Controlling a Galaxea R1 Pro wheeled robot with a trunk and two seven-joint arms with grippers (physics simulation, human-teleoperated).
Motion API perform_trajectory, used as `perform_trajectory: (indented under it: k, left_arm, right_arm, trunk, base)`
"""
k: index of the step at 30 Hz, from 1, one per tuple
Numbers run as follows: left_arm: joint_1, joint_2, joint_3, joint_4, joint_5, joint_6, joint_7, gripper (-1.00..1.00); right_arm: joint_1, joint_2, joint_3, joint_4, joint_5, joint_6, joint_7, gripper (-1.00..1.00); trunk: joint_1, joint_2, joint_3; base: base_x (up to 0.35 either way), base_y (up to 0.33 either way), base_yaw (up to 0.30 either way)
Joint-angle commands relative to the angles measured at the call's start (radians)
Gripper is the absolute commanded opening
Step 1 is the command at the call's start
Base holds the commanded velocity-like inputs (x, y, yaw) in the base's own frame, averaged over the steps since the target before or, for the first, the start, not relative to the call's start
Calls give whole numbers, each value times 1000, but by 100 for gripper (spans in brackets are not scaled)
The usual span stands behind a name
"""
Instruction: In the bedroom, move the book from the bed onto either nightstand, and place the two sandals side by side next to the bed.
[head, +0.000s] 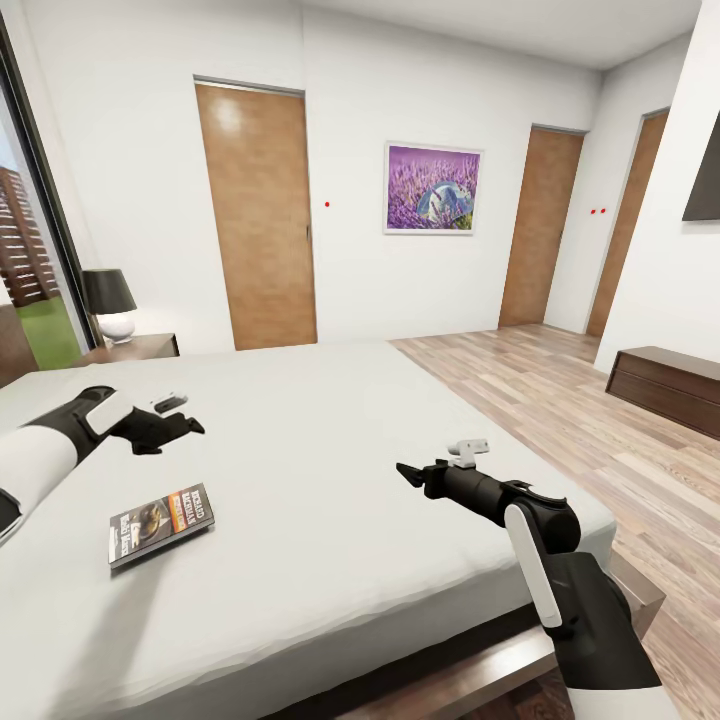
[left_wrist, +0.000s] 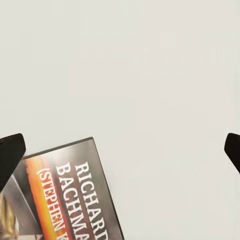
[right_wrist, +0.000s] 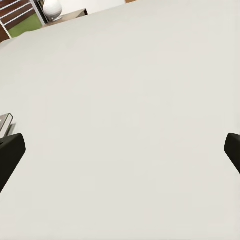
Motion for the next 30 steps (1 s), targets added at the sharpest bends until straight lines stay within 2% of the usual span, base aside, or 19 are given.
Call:
perform_trajectory:
  k: [1,14,30]
  left_arm:
    - [-3,1,-5,-1,-1,3,1,100]
    - [-36,4,-5,-2,-1,-5,79,100]
    - [-51,8,-5,-2,-1,-8,91,100]
  right_arm:
    - [-1,0,-1,-1,-2,6,1,100]
    - [-1,0,-1,-1,-2,6,1,100]
    - [-1,1,-1,-6,-1,10,1,100]
  trunk:
    - [0,0,-1]
    - [0,0,-1]
    - [0,0,-1]
  base:
    - [0,0,0]
    - [0,0,0]
    - [0,0,0]
